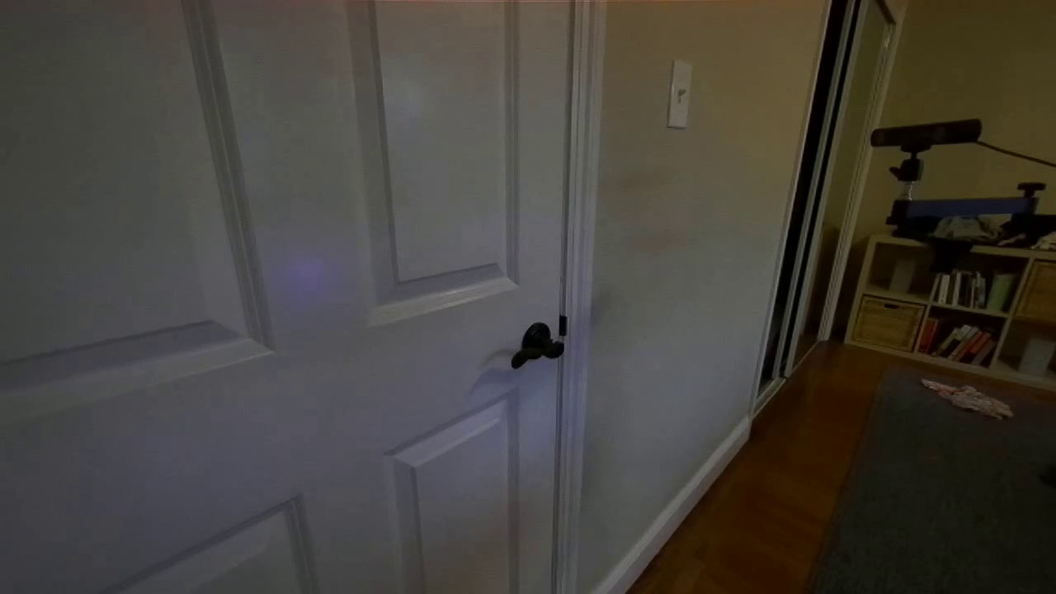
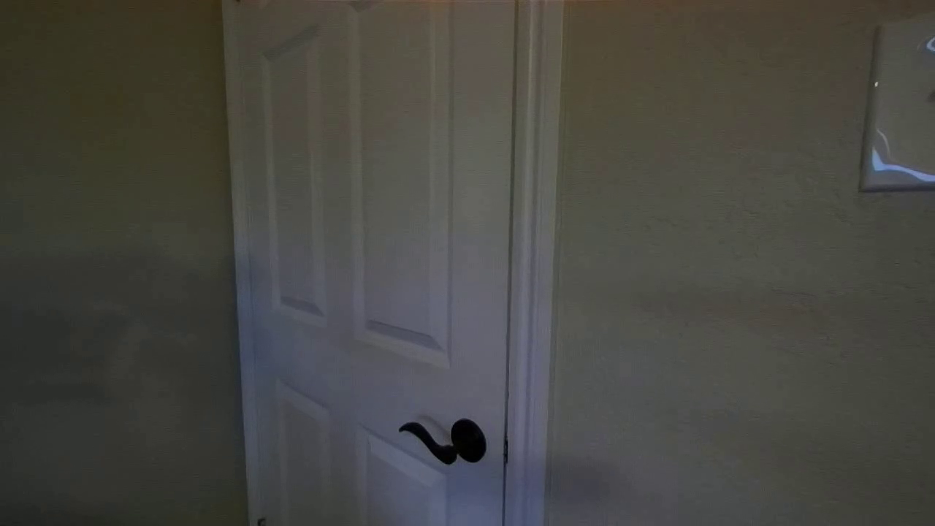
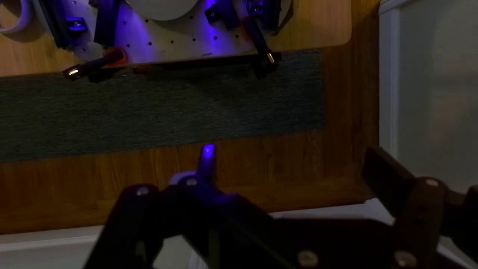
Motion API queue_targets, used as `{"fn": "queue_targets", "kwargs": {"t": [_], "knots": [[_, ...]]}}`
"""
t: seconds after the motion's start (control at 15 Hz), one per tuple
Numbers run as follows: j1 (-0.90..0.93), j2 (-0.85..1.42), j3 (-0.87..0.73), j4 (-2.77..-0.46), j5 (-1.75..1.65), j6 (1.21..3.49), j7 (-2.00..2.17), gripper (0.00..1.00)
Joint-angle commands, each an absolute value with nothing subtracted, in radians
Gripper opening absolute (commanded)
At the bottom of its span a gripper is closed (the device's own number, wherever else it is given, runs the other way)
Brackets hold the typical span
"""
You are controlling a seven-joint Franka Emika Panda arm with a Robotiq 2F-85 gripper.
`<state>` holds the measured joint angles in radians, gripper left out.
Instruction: Open the door
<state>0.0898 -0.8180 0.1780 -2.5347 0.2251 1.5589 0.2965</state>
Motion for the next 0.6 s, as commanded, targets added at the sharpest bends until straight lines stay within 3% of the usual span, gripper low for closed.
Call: {"fn": "queue_targets", "kwargs": {"t": [0.0,0.53], "knots": [[0.070,-0.762,0.195,-2.520,0.224,1.599,0.291,1.00],[-0.015,-0.492,0.236,-2.488,0.160,1.911,0.468,1.00]]}}
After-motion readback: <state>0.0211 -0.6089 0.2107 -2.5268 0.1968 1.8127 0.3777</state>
